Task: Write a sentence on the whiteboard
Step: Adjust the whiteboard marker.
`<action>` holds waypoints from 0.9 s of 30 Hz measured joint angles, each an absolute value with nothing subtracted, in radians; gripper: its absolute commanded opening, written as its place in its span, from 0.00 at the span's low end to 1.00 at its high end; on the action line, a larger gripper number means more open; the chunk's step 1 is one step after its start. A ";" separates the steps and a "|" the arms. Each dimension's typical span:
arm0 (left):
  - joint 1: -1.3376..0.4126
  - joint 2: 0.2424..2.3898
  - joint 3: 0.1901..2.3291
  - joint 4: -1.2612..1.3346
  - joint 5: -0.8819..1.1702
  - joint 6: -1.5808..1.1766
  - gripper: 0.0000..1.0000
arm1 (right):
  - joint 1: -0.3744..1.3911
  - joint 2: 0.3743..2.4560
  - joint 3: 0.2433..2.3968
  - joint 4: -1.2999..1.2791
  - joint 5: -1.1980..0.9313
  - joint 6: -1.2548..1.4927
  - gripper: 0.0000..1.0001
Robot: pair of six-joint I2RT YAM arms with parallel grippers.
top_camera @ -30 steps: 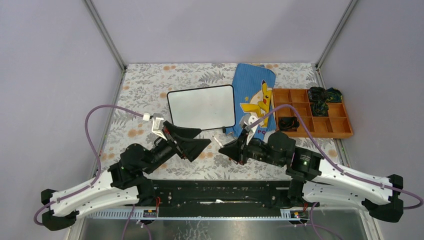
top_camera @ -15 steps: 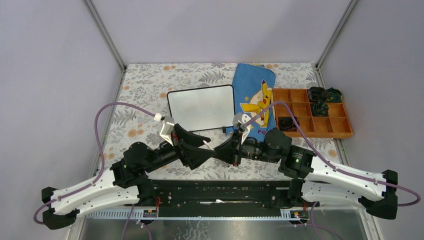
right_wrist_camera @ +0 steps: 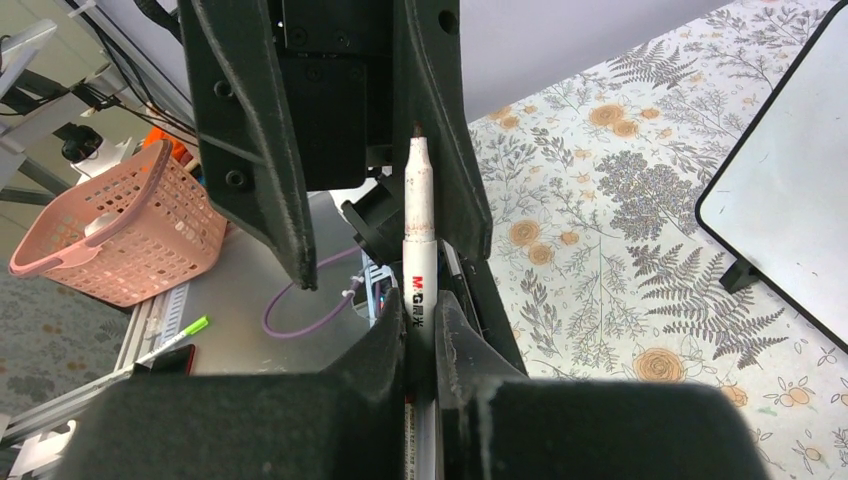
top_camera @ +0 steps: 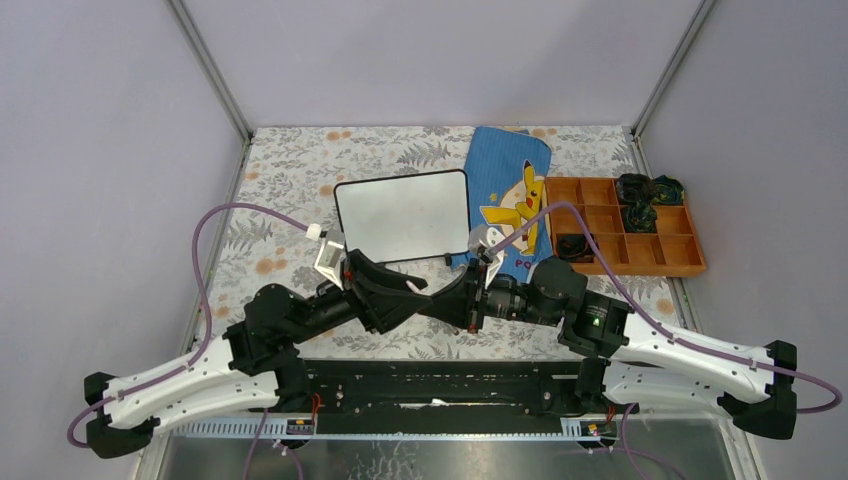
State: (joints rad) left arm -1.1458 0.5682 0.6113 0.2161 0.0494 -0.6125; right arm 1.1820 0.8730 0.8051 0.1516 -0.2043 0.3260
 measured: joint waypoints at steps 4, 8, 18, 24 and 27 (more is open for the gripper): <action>-1.146 0.580 0.611 0.234 0.059 -0.624 0.40 | 1.182 0.864 0.805 0.152 -0.204 0.326 0.00; -1.146 0.585 0.611 0.234 0.063 -0.635 0.29 | 1.182 0.852 0.805 0.152 -0.205 0.327 0.00; -1.146 0.584 0.606 0.242 0.060 -0.653 0.24 | 1.182 0.841 0.805 0.151 -0.213 0.330 0.00; -1.146 0.584 0.606 0.242 0.052 -0.665 0.37 | 1.182 0.839 0.805 0.151 -0.223 0.330 0.00; -1.146 0.583 0.606 0.244 0.045 -0.672 0.32 | 1.182 0.835 0.804 0.151 -0.227 0.330 0.00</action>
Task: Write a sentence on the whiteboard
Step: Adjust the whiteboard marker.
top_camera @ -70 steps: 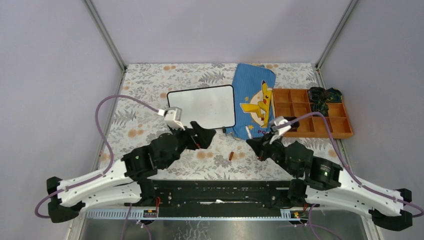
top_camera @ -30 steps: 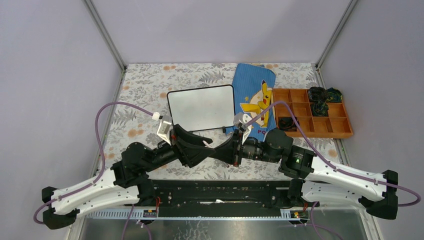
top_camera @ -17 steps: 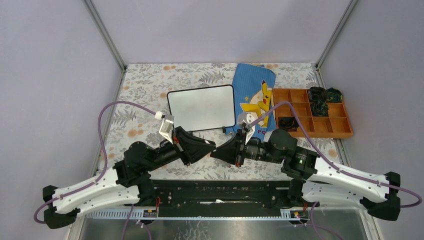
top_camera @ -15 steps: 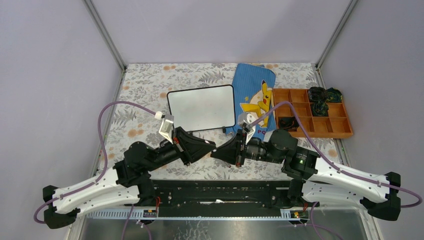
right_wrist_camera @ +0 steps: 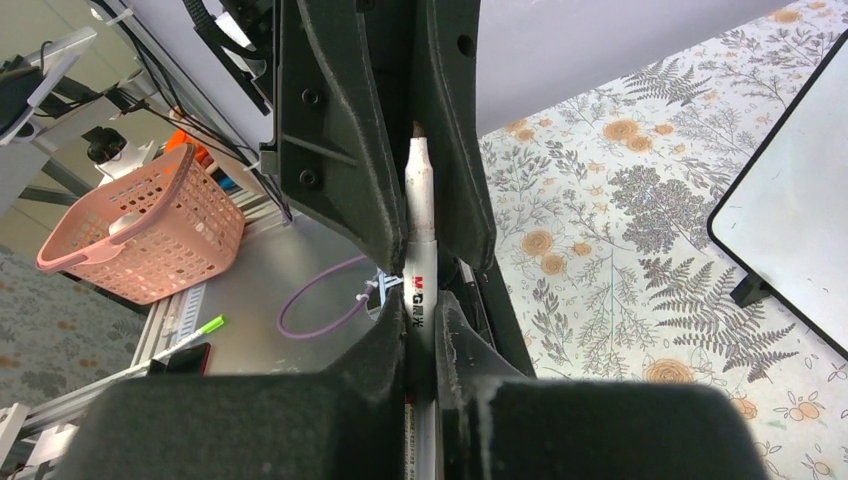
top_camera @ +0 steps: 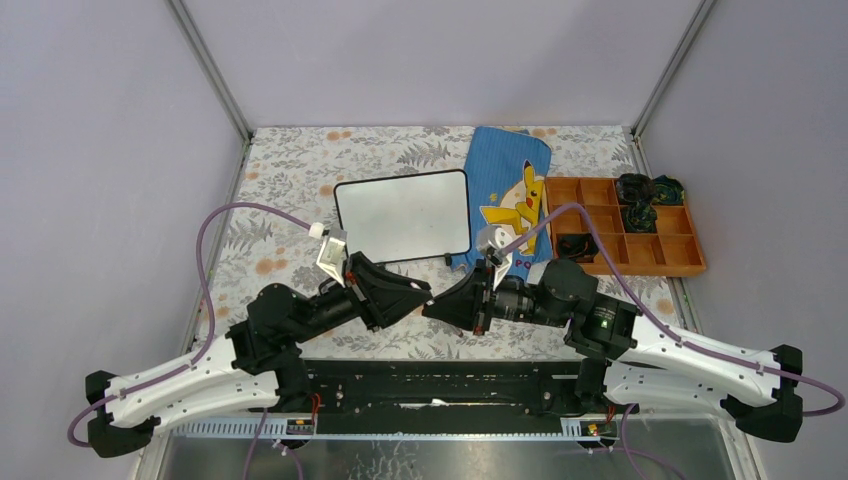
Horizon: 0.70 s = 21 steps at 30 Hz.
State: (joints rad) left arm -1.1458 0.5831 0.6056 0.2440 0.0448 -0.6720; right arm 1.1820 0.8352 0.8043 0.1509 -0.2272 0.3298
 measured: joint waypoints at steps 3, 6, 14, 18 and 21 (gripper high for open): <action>-1.146 0.583 0.605 0.249 0.044 -0.681 0.27 | 1.182 0.829 0.803 0.150 -0.228 0.329 0.00; -1.146 0.583 0.604 0.255 0.044 -0.687 0.23 | 1.182 0.823 0.799 0.149 -0.229 0.329 0.00; -1.146 0.590 0.604 0.270 0.046 -0.695 0.18 | 1.182 0.818 0.794 0.150 -0.231 0.329 0.00; -1.146 0.596 0.603 0.284 0.048 -0.696 0.00 | 1.182 0.814 0.793 0.150 -0.229 0.330 0.00; -1.146 0.596 0.596 0.297 0.050 -0.698 0.00 | 1.181 0.812 0.792 0.150 -0.230 0.330 0.01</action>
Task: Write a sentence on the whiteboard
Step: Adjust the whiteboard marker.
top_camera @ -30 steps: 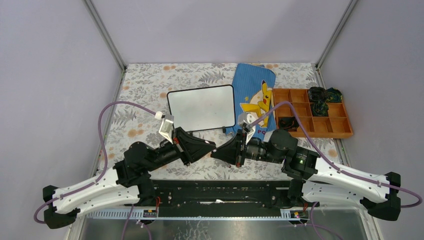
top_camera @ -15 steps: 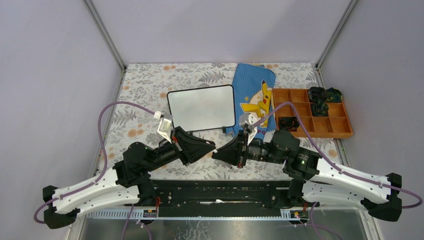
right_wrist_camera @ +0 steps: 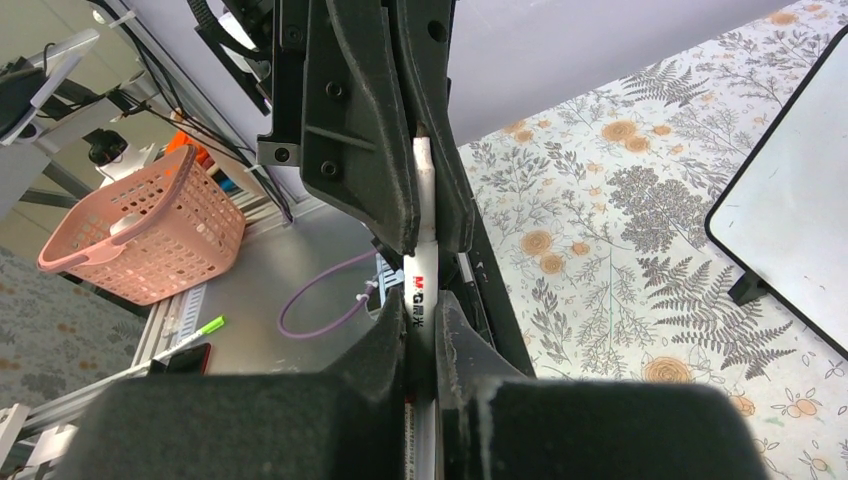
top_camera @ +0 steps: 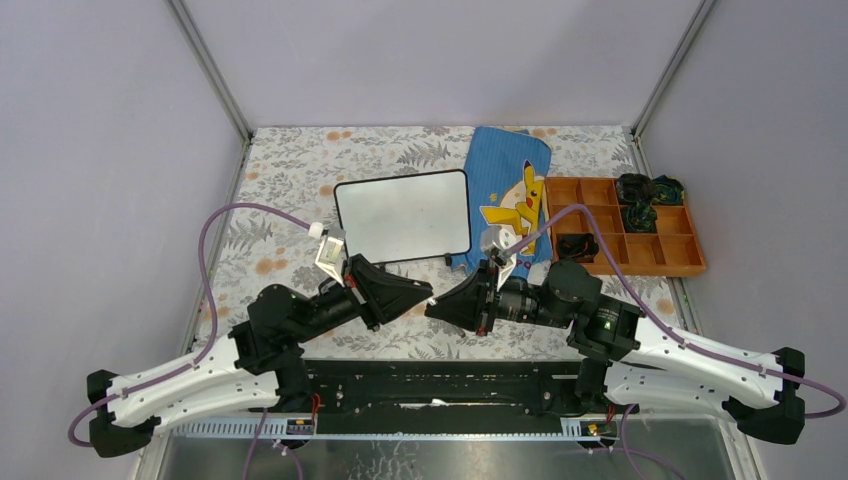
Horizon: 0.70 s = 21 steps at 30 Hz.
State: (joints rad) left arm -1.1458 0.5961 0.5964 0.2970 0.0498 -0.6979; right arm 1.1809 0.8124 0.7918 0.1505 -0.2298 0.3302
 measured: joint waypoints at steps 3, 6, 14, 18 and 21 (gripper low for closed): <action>-1.146 0.590 0.585 0.309 0.043 -0.702 0.00 | 1.180 0.812 0.787 0.152 -0.229 0.336 0.36; -1.146 0.576 0.559 0.339 0.012 -0.722 0.00 | 1.180 0.811 0.784 0.158 -0.229 0.352 0.61; -1.146 0.532 0.458 0.503 -0.132 -0.795 0.00 | 1.180 0.753 0.716 0.278 -0.131 0.440 0.79; -1.146 0.543 0.435 0.596 -0.209 -0.836 0.00 | 1.180 0.750 0.715 0.354 -0.070 0.495 0.78; -1.146 0.568 0.435 0.670 -0.255 -0.868 0.00 | 1.180 0.767 0.715 0.405 -0.038 0.531 0.76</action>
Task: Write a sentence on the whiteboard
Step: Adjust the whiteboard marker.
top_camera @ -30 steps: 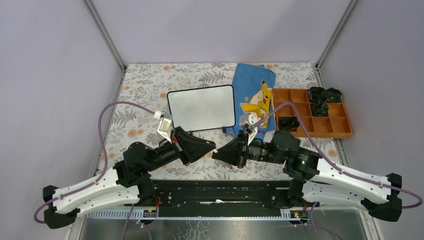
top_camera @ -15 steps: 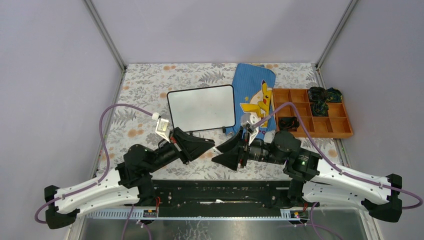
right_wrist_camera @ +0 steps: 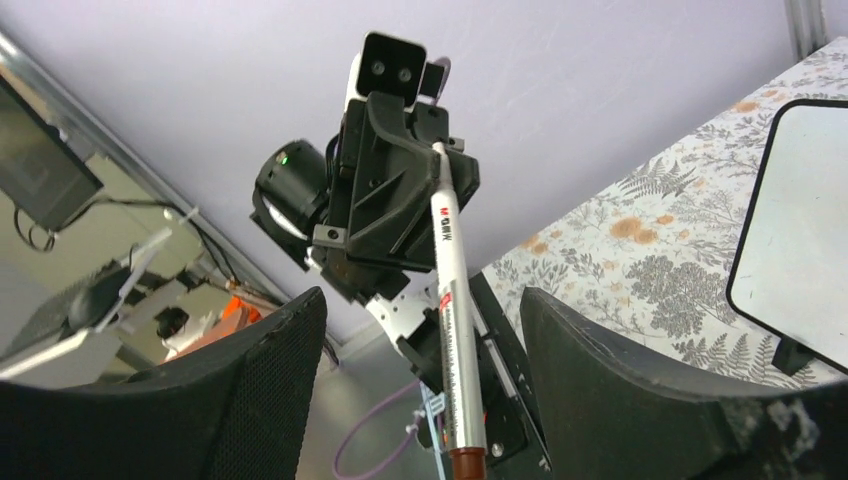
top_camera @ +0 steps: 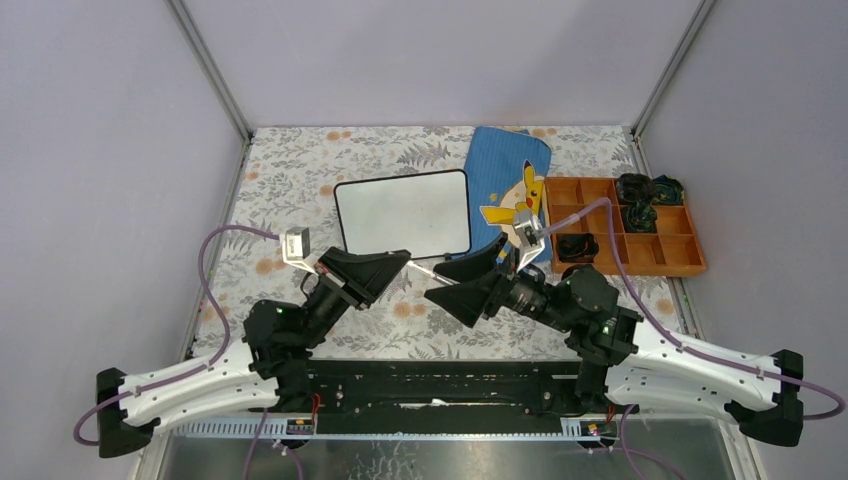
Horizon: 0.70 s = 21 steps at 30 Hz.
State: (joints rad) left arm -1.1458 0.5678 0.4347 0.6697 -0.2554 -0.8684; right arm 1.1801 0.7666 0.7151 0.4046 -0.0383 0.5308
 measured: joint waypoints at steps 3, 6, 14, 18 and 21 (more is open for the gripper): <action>-1.146 0.601 0.435 0.738 -0.300 -0.909 0.00 | 1.180 0.802 0.721 0.442 -0.010 0.561 0.74; -1.146 0.630 0.435 0.786 -0.340 -0.947 0.00 | 1.180 0.842 0.736 0.466 0.009 0.583 0.70; -1.146 0.639 0.429 0.816 -0.430 -1.019 0.00 | 1.177 0.882 0.770 0.511 0.066 0.622 0.60; -1.146 0.628 0.418 0.815 -0.468 -1.045 0.00 | 1.167 0.886 0.770 0.530 0.095 0.647 0.57; -1.146 0.628 0.414 0.815 -0.488 -1.060 0.00 | 1.154 0.897 0.771 0.539 0.101 0.667 0.55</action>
State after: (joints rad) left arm -1.1458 0.6281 0.4145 0.8150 -0.4885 -1.0595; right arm 1.1538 0.8974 0.7708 0.5388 0.1013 0.6666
